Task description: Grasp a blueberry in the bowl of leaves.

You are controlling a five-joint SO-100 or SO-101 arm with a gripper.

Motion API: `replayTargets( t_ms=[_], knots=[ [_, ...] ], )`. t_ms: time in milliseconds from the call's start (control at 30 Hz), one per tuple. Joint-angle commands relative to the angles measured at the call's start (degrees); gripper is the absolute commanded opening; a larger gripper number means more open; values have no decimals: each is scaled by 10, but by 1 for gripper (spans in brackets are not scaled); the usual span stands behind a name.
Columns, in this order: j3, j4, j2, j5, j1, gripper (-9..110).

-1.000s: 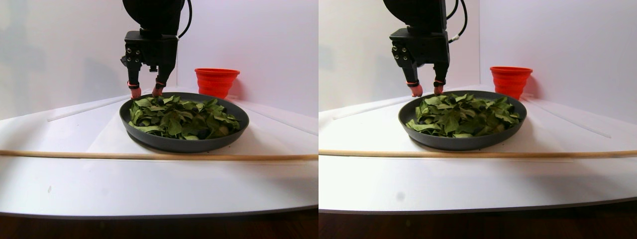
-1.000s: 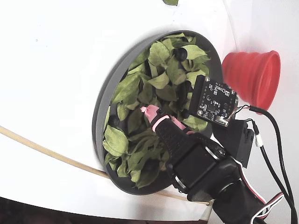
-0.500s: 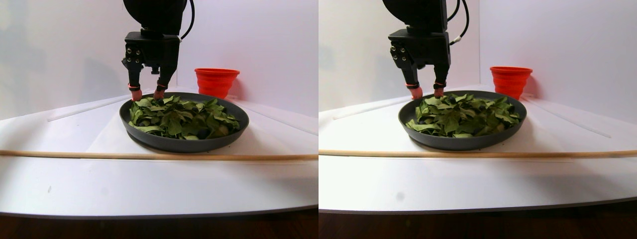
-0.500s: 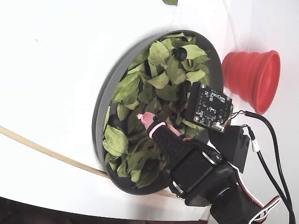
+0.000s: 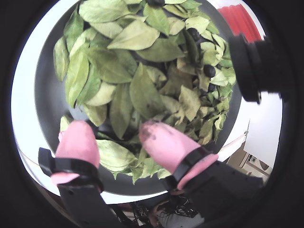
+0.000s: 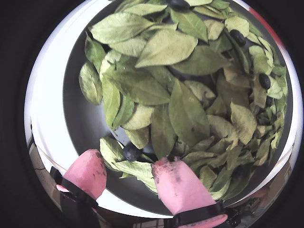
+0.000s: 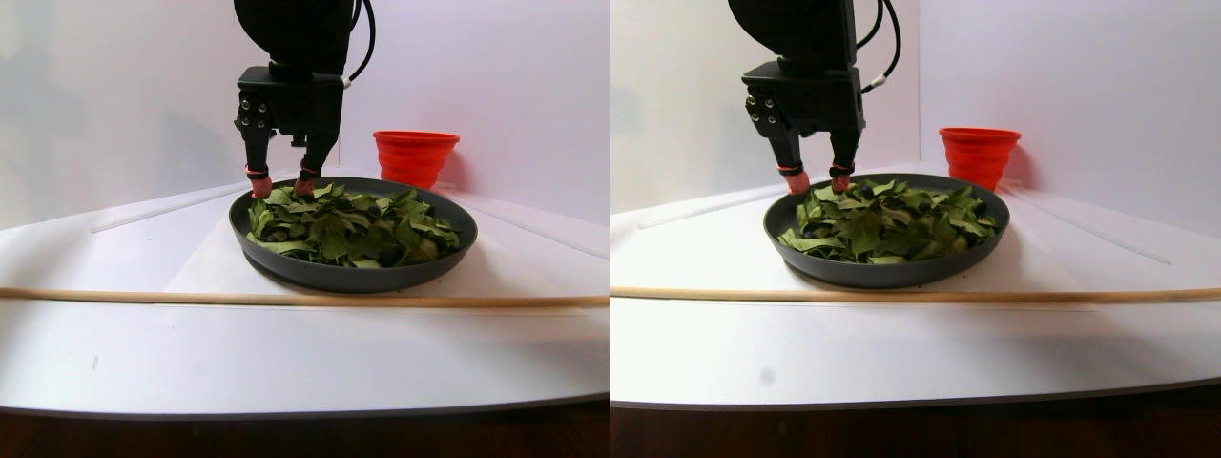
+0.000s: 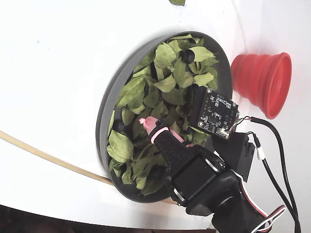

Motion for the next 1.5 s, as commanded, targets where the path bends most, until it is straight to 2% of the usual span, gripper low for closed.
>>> replayTargets(
  t_ms=[0, 1467],
  knots=[
    [-3, -12, 2, 5, 2, 19],
    [-30, -169, -169, 99, -20, 20]
  ],
)
